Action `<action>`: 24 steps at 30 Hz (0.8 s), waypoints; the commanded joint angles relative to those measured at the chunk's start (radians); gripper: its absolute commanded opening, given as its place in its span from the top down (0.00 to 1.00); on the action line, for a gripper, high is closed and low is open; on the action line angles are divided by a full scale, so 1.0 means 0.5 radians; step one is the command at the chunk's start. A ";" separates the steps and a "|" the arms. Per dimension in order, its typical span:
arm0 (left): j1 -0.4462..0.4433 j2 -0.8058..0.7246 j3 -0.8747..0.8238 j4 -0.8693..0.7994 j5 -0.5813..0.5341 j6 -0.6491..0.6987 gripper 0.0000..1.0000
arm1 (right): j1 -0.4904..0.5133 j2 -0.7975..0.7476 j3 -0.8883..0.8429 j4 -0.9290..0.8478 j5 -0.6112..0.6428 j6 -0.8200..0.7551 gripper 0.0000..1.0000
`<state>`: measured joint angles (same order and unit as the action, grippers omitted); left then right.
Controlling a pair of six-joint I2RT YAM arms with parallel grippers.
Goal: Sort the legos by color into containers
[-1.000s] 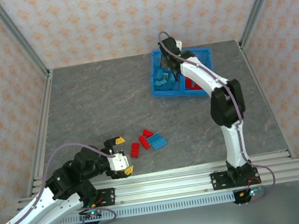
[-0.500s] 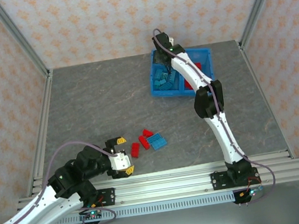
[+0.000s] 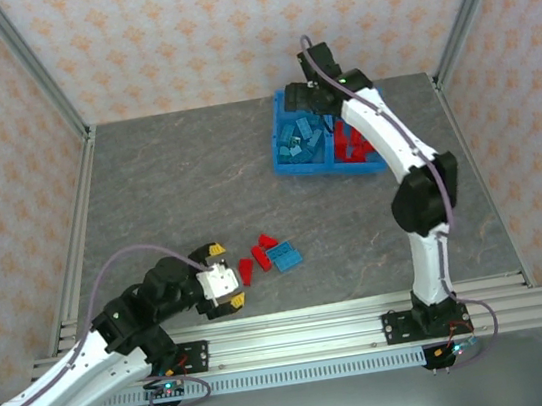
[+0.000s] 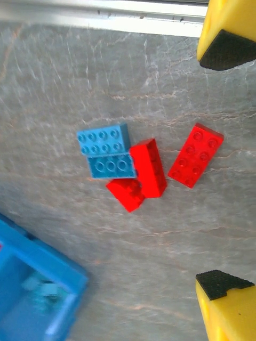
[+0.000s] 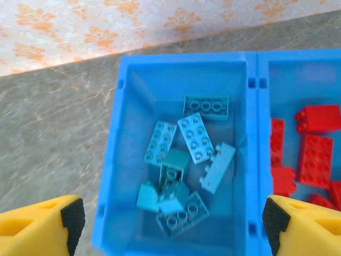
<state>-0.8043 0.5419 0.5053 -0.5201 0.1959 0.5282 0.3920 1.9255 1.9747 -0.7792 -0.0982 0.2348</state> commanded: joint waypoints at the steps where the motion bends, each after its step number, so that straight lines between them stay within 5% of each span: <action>1: 0.044 0.240 0.288 -0.036 -0.262 -0.462 0.00 | 0.036 -0.440 -0.542 0.147 -0.380 0.055 0.12; 6: 0.044 0.764 0.794 -0.445 -0.634 -1.198 0.00 | 0.190 -1.163 -1.356 0.253 -0.804 0.043 0.08; 11: 0.046 1.203 1.012 -0.735 -0.682 -1.892 0.00 | 0.304 -1.691 -1.848 0.116 -1.036 0.119 0.05; 17: 0.044 1.664 0.990 -0.786 -0.415 -2.212 0.03 | 0.323 -2.127 -2.164 -0.035 -0.970 0.276 0.03; 24: 0.044 1.792 0.764 -0.408 -0.284 -2.285 0.23 | 0.322 -2.172 -2.180 -0.052 -0.938 0.314 0.03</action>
<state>-0.7891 1.4277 0.9062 -0.7998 0.0227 -0.5575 0.5491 0.8406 0.8886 -0.7982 -0.5758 0.3676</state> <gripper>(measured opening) 0.782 0.971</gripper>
